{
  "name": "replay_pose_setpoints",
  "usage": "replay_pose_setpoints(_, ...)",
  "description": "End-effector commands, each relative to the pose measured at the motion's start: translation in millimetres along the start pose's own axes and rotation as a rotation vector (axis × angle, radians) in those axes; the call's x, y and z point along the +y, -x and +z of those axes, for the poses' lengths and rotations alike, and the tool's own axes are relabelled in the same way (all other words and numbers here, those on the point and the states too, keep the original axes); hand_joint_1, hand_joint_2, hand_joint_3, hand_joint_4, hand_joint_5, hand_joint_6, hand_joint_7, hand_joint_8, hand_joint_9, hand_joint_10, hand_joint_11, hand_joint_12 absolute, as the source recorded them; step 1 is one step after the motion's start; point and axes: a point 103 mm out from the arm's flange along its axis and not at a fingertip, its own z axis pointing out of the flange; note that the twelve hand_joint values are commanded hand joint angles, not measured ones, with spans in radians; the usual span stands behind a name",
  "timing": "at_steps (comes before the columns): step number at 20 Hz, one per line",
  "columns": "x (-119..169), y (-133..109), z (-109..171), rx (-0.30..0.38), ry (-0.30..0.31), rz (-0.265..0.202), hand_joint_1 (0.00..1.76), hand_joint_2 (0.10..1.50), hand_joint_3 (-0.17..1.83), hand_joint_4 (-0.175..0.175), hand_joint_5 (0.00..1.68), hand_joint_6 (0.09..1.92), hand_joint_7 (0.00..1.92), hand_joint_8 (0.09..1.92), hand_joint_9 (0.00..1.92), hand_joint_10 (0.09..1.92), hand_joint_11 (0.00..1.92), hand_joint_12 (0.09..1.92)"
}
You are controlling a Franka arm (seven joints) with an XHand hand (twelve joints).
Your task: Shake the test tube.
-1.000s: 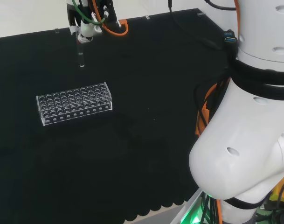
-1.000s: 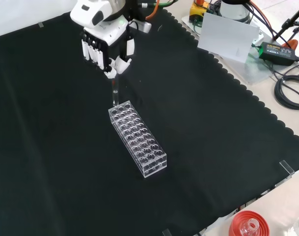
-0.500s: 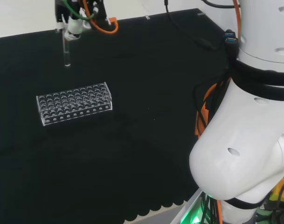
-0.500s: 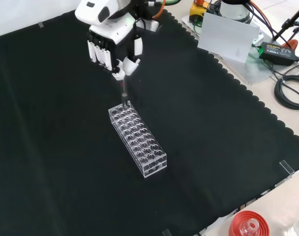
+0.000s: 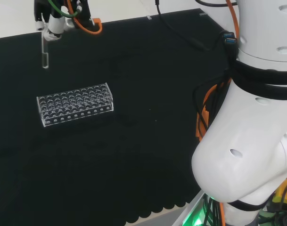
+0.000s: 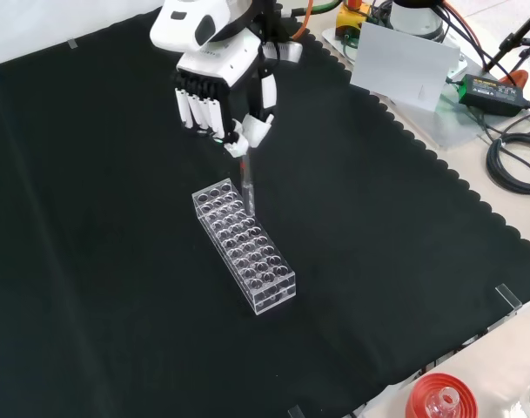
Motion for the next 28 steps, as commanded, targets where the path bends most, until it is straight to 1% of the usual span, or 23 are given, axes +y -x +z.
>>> replay_pose_setpoints(1,-37.8,92.4,15.8,-0.189,-0.071,0.21,1.45,0.47,0.87,-0.175,1.38,0.52,1.53,0.54,1.38,0.41,1.16,1.02)
replay_pose_setpoints(3,-46.5,112.7,12.6,-0.216,-0.073,0.262,1.45,0.47,0.87,-0.175,1.38,0.52,1.53,0.54,1.38,0.4,1.16,1.02)
replay_pose_setpoints(4,-49.5,119.5,10.1,-0.23,-0.069,0.28,1.45,0.47,0.87,-0.175,1.38,0.52,1.53,0.53,1.38,0.4,1.16,1.02)
replay_pose_setpoints(6,-52.7,126.8,5.2,-0.239,-0.059,0.3,1.45,0.47,0.87,-0.175,1.38,0.52,1.54,0.53,1.38,0.4,1.16,1.02)
replay_pose_setpoints(7,-52.7,126.5,3.7,-0.237,-0.055,0.299,1.45,0.47,0.87,-0.175,1.38,0.52,1.54,0.53,1.38,0.4,1.16,1.02)
replay_pose_setpoints(9,-50.7,119.3,3.5,-0.216,-0.049,0.284,1.45,0.47,0.87,-0.175,1.38,0.52,1.54,0.53,1.38,0.4,1.16,1.02)
replay_pose_setpoints(11,-46.6,107.0,6.3,-0.186,-0.047,0.26,1.45,0.47,0.87,-0.175,1.38,0.52,1.54,0.53,1.39,0.4,1.16,1.02)
replay_pose_setpoints(17,-26.3,57.3,15.3,-0.097,-0.043,0.158,1.45,0.47,0.87,-0.175,1.38,0.52,1.54,0.53,1.39,0.4,1.16,1.02)
replay_pose_setpoints(19,-19.3,40.1,16.4,-0.079,-0.039,0.117,1.45,0.47,0.87,-0.175,1.38,0.52,1.54,0.53,1.39,0.4,1.16,1.02)
replay_pose_setpoints(22,-12.1,22.0,16.9,-0.073,-0.034,0.069,1.45,0.47,0.87,-0.175,1.38,0.52,1.54,0.53,1.39,0.4,1.16,1.01)
replay_pose_setpoints(23,-10.5,18.7,17.1,-0.074,-0.034,0.06,1.45,0.47,0.87,-0.175,1.39,0.52,1.54,0.53,1.39,0.4,1.16,1.01)
replay_pose_setpoints(25,-8.5,17.5,17.6,-0.078,-0.036,0.056,1.45,0.47,0.87,-0.175,1.39,0.52,1.54,0.53,1.39,0.4,1.16,1.01)
replay_pose_setpoints(28,-7.7,25.5,18.4,-0.089,-0.04,0.074,1.45,0.47,0.87,-0.175,1.39,0.52,1.54,0.53,1.39,0.4,1.16,1.01)
